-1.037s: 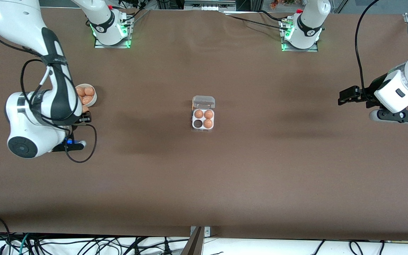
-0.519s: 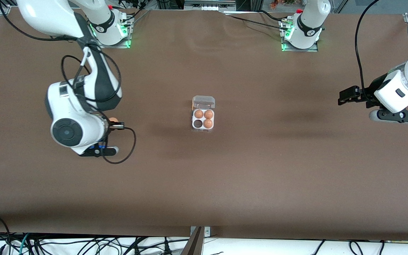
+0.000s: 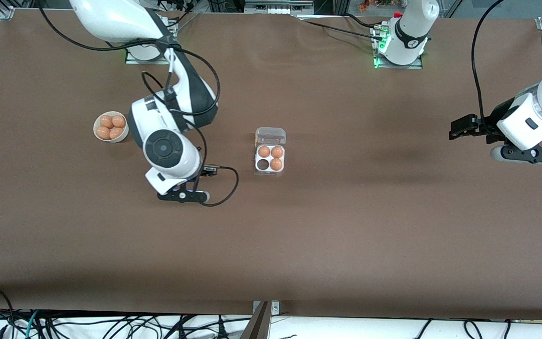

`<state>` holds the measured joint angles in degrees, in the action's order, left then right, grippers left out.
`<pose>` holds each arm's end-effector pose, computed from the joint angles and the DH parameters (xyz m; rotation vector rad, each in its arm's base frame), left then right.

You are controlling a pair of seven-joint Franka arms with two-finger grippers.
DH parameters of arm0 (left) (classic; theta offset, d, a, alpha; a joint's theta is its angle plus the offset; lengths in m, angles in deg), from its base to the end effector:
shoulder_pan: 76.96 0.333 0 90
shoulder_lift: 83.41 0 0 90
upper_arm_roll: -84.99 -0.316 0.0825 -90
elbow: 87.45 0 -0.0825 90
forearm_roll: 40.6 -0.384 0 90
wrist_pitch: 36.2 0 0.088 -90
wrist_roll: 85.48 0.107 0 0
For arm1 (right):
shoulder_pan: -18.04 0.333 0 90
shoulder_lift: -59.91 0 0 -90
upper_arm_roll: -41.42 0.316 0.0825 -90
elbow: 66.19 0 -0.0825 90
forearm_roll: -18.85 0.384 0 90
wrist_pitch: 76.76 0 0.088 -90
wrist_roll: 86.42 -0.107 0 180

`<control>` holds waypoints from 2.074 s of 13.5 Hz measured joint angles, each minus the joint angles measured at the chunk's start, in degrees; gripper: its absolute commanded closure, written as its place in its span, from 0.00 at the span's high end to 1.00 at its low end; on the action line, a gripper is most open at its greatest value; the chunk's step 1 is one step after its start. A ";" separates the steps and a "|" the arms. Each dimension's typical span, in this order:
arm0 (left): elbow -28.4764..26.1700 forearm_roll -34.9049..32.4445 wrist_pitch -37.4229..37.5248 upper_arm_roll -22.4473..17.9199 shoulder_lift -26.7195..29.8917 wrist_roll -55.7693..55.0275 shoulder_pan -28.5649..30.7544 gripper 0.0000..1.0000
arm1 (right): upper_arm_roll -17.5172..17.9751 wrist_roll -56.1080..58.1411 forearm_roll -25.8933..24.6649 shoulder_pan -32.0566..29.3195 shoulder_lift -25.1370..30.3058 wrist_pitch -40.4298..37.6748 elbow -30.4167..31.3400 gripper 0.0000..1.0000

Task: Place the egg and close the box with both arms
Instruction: 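Carry the egg with the right gripper over the clear carton, then lower the egg into the empty carton slot with the right gripper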

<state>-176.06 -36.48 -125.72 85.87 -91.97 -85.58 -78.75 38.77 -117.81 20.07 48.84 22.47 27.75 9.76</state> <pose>0.5919 -0.0348 0.5497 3.0631 -0.0622 -0.2075 0.6247 0.3441 0.3381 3.0499 -0.0856 -0.1982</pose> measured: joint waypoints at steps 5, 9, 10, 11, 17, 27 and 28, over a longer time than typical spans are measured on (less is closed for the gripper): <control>0.00 0.00 -0.10 0.07 0.00 0.00 -0.01 1.00 | 0.06 -8.55 0.02 6.51 -3.20 8.11 0.01 0.20; 0.00 0.00 -0.09 0.14 0.00 0.00 -0.03 1.00 | 0.06 -12.90 0.02 9.63 -6.66 16.24 0.02 0.20; 0.00 0.00 -0.05 0.14 0.00 0.00 -0.03 1.00 | 0.08 -13.90 0.13 10.19 -7.43 17.29 0.02 0.20; 0.00 0.00 -0.04 0.13 0.01 0.00 -0.03 1.00 | 0.11 -14.55 0.65 10.73 -8.05 17.94 0.02 0.20; 0.03 -0.55 -0.03 0.11 0.24 0.00 -0.01 1.00 | 0.28 -15.71 4.78 12.39 -8.85 18.34 0.02 0.20; 0.03 -0.58 0.07 0.08 0.56 -0.01 0.01 1.00 | 0.25 -15.76 7.04 12.38 -9.59 16.51 0.66 0.21; 0.03 -0.58 0.08 0.09 0.56 -0.01 0.00 1.00 | 0.23 -15.76 7.04 12.37 -9.59 16.03 0.65 0.22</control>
<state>-176.03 -37.07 -125.63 85.97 -91.41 -85.59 -78.75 39.00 -133.58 27.11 61.21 12.88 43.78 10.41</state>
